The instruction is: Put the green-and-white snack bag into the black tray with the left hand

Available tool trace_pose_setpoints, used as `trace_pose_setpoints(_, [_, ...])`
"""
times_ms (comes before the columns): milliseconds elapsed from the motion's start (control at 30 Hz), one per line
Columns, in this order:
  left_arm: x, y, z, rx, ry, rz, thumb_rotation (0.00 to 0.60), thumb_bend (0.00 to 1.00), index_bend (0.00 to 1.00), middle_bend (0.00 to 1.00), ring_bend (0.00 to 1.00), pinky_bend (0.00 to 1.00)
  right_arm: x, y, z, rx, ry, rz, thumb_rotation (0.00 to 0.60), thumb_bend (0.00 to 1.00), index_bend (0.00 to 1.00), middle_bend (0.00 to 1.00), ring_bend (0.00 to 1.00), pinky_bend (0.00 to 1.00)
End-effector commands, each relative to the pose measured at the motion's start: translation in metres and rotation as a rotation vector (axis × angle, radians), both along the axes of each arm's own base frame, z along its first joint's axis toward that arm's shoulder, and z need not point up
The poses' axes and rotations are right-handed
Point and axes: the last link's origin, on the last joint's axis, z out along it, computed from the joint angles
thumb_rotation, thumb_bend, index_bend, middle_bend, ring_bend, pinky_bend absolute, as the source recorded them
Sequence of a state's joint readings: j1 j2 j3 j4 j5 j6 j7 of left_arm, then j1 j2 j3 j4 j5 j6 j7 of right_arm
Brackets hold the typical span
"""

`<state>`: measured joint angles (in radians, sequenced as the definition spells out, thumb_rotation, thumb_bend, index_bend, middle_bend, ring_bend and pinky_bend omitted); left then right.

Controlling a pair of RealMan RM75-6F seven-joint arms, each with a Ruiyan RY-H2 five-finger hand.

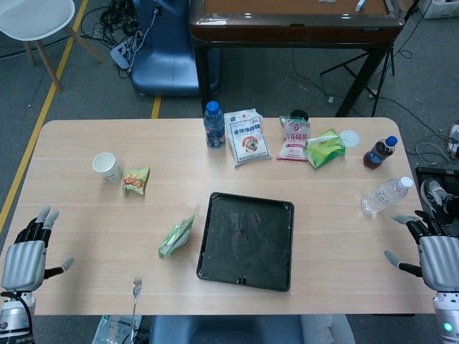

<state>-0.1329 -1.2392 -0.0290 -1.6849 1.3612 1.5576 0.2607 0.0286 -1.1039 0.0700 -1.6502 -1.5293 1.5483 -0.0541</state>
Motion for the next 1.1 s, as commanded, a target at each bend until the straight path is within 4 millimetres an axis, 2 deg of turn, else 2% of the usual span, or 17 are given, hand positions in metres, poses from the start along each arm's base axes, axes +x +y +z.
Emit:
trace_pose_setpoints(33, [-0.002, -0.007, 0.0, -0.019, 0.001, 0.03, 0.6, 0.09, 0.09, 0.04, 0.11, 0.2, 0.0, -0.002, -0.002, 0.01, -0.001, 0.006, 0.6, 0.01, 0.3, 0.35, 0.19, 0.24])
trace_pose_setpoints(200, [-0.002, -0.011, -0.007, -0.032, -0.051, 0.031, 0.6, 0.09, 0.09, 0.04, 0.11, 0.2, 0.001, -0.005, -0.004, 0.023, -0.006, 0.017, 0.6, 0.01, 0.3, 0.35, 0.19, 0.24])
trace_pose_setpoints(367, [0.001, 0.003, -0.02, -0.075, -0.134, 0.01, 0.6, 0.09, 0.02, 0.04, 0.11, 0.2, 0.005, -0.009, 0.001, 0.011, 0.001, 0.037, 0.6, 0.01, 0.3, 0.35, 0.19, 0.24])
trace_pose_setpoints(633, [0.018, 0.031, -0.06, -0.226, -0.242, -0.046, 0.6, 0.09, 0.0, 0.04, 0.11, 0.2, 0.006, -0.008, 0.007, -0.007, 0.005, 0.029, 0.6, 0.01, 0.3, 0.35, 0.19, 0.24])
trace_pose_setpoints(1100, [0.049, 0.053, -0.12, -0.396, -0.39, -0.048, 0.6, 0.09, 0.0, 0.04, 0.12, 0.23, -0.001, -0.001, 0.012, -0.044, 0.006, -0.004, 0.6, 0.01, 0.3, 0.35, 0.19, 0.24])
